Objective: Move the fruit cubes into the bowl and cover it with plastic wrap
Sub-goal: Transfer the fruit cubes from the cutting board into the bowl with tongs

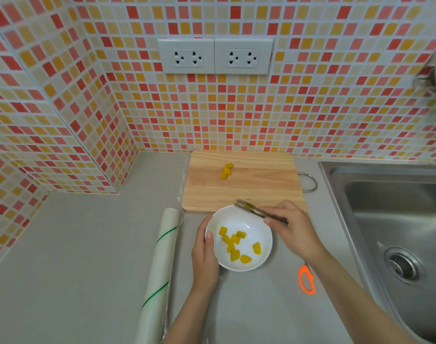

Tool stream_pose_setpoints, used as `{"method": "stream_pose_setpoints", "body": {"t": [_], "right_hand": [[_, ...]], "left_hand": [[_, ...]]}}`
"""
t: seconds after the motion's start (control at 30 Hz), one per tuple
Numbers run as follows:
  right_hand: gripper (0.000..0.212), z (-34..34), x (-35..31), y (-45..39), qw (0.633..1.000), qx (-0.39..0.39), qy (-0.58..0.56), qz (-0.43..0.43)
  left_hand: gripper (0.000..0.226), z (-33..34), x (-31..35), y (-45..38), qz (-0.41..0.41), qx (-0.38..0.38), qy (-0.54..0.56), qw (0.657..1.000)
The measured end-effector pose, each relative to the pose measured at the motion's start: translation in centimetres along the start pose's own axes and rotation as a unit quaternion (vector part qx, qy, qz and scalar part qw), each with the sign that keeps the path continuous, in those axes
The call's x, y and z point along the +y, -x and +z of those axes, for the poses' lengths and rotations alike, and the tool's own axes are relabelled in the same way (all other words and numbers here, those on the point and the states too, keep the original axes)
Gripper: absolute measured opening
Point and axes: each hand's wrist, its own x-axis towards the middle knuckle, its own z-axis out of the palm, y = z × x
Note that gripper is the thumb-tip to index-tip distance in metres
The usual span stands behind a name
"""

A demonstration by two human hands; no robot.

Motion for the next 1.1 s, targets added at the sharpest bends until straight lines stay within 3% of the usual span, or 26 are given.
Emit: {"method": "stream_pose_setpoints", "body": {"t": [0.1, 0.3, 0.47, 0.6, 0.83, 1.1], "right_hand": [[0.039, -0.8, -0.2, 1.0, 0.998, -0.058, 0.026, -0.011], [0.042, -1.9, -0.9, -0.9, 1.0, -0.004, 0.025, 0.007], [0.041, -1.3, -0.8, -1.4, 0.999, -0.042, 0.027, -0.002], [0.043, -0.6, -0.6, -3.3, 0.999, -0.013, 0.045, 0.015], [0.03, 3.0, -0.4, -9.8, 0.993, 0.001, 0.106, 0.06], [0.036, 6.9, -1.0, -12.2, 0.98, 0.007, 0.162, 0.114]], "left_hand": [[0.032, 0.0, 0.1, 0.0, -0.002, -0.003, 0.002, 1.0], [0.03, 0.0, 0.5, 0.2, -0.005, -0.005, 0.0, 1.0], [0.032, 0.0, 0.5, 0.2, -0.001, -0.007, 0.004, 1.0], [0.032, 0.0, 0.3, 0.1, 0.002, -0.002, 0.005, 1.0], [0.032, 0.1, 0.1, 0.1, 0.008, 0.002, -0.002, 1.0], [0.033, 0.0, -0.2, -0.1, 0.012, 0.005, -0.005, 1.0]]}}
